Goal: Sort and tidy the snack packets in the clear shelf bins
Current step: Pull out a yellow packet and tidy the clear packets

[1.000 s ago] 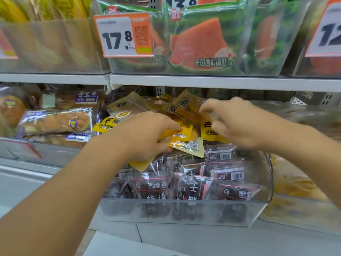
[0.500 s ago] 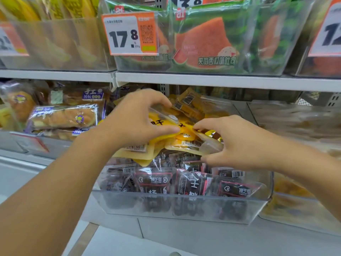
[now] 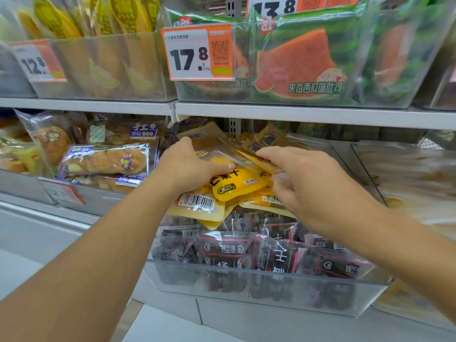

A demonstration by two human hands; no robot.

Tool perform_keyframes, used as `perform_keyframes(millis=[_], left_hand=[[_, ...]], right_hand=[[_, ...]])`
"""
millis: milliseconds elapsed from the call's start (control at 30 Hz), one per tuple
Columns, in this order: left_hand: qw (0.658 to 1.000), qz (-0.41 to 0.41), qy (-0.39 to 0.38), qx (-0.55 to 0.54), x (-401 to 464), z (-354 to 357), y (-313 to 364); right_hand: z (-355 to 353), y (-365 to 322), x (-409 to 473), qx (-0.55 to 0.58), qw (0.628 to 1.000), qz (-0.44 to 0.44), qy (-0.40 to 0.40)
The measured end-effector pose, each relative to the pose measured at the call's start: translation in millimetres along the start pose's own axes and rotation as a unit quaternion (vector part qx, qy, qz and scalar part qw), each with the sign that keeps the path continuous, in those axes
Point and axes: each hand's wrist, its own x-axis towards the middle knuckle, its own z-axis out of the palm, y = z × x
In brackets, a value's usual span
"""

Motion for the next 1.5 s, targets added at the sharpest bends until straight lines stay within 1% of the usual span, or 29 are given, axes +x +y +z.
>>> perform_keyframes(millis=[133, 200, 233, 367, 500, 600, 667, 733, 767, 867, 1000, 1067, 1133, 1233, 1267, 1400, 1500], left_hand=[[0.998, 0.021, 0.011, -0.053, -8, 7, 2], [0.997, 0.022, 0.015, -0.076, -8, 10, 1], [0.996, 0.024, 0.013, -0.089, -8, 11, 0], [0.990, 0.060, -0.020, -0.124, -8, 19, -1], [0.989, 0.116, -0.017, -0.089, -10, 25, -2], [0.990, 0.117, -0.023, -0.073, -13, 24, 0], [0.990, 0.106, -0.029, -0.088, -16, 24, 1], [0.988, 0.096, -0.035, -0.118, -23, 25, 4], [0.986, 0.092, -0.035, -0.133, -26, 25, 6], [0.979, 0.057, -0.025, -0.193, -34, 21, 8], [0.952, -0.024, -0.047, -0.302, -48, 11, 11], [0.935, -0.057, -0.055, -0.344, -59, 11, 9], [0.923, -0.073, -0.078, -0.370, -75, 13, 3], [0.904, -0.046, -0.132, -0.404, -99, 26, -1], [0.903, -0.042, -0.135, -0.407, -102, 33, -1], [0.896, -0.047, -0.077, -0.434, -114, 45, 17], [0.901, 0.001, -0.052, -0.430, -117, 39, 33]], right_hand=[[16, 4, 16, 0.080, 0.996, 0.037, 0.026], [18, 4, 21, 0.095, 0.994, 0.047, 0.022], [17, 4, 22, 0.094, 0.994, 0.049, 0.002], [22, 8, 15, 0.095, 0.987, 0.027, -0.124], [23, 14, 9, 0.121, 0.981, 0.033, -0.149], [18, 11, 4, 0.141, 0.971, 0.049, -0.189], [16, 1, -4, 0.119, 0.965, 0.046, -0.230], [18, -10, -13, 0.068, 0.965, 0.033, -0.250], [19, -15, -17, 0.046, 0.968, 0.029, -0.246], [23, -24, -24, 0.010, 0.980, 0.006, -0.197], [25, -24, -38, 0.003, 0.992, -0.036, -0.123], [30, -21, -45, -0.011, 0.993, -0.049, -0.103], [35, -18, -48, -0.006, 0.995, -0.048, -0.087], [39, -15, -52, 0.024, 0.997, -0.040, -0.061], [40, -15, -52, 0.039, 0.997, -0.039, -0.047], [44, -13, -58, 0.097, 0.994, -0.047, 0.020], [28, -13, -68, 0.113, 0.986, -0.071, 0.098]])
